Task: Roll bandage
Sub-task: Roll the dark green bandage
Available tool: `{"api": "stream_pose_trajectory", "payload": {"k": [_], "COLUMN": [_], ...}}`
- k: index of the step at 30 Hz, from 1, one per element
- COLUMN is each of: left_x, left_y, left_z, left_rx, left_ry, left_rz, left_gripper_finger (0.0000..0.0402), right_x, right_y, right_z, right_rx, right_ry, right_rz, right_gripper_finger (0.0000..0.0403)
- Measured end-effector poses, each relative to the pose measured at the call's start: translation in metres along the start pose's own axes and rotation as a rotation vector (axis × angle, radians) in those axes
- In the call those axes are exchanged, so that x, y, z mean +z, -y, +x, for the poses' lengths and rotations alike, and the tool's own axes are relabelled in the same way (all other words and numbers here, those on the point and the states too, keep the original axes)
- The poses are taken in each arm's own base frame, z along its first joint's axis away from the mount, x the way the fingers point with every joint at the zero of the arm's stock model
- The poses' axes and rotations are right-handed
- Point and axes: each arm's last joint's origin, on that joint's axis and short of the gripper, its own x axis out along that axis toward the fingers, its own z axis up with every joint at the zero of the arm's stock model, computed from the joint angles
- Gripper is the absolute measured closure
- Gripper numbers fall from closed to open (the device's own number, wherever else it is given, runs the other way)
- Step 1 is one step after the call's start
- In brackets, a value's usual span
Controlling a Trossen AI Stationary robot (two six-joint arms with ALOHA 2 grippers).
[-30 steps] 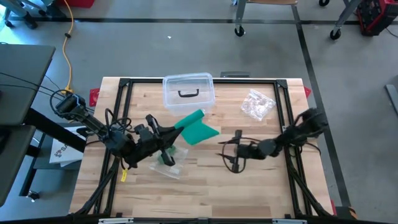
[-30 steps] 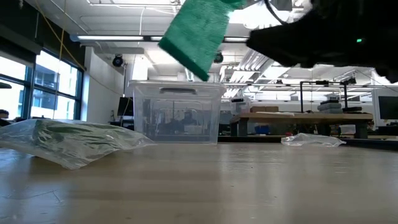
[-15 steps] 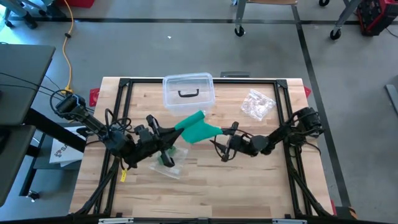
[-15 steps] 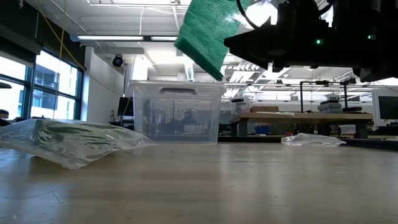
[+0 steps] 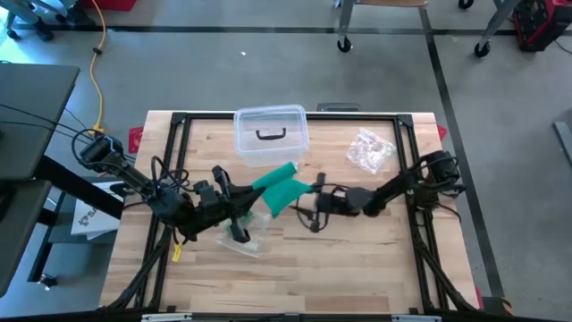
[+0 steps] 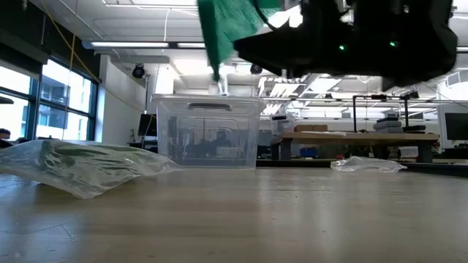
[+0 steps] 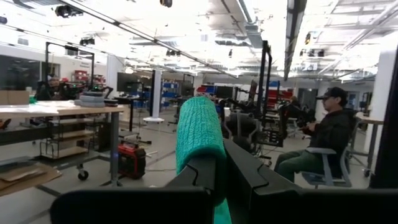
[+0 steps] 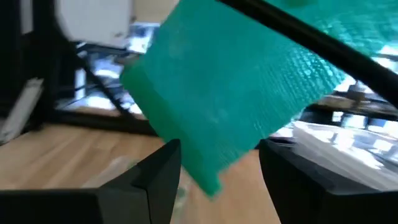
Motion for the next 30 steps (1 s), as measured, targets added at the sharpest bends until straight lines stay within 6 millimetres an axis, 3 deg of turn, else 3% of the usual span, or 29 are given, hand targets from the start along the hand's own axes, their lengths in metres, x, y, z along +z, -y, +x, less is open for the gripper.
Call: {"api": "stream_pose_trajectory", "payload": {"k": [6, 12, 20, 30], "left_x": [0.000, 0.002, 0.002, 0.002], "left_y": [0.001, 0.005, 0.007, 0.007], "left_z": [-0.001, -0.007, -0.009, -0.009], "left_rx": [-0.011, -0.036, -0.054, -0.059], "left_ry": [0.002, 0.000, 0.006, 0.008], "left_rz": [-0.004, -0.006, -0.013, -0.022], "left_gripper_finger": [0.0392, 0.0392, 0.0392, 0.0392], "right_x": [0.003, 0.000, 0.003, 0.015], "right_y": [0.003, 0.004, 0.017, 0.031], "right_z": [0.022, 0.007, -0.007, 0.020], "right_rx": [-0.004, 0.008, 0.262, 0.426], "right_ry": [-0.094, -0.071, 0.105, 0.123], "right_rz": [-0.027, 0.029, 0.172, 0.205], "right_gripper_finger": [0.0195, 0.0195, 0.0195, 0.0195]}}
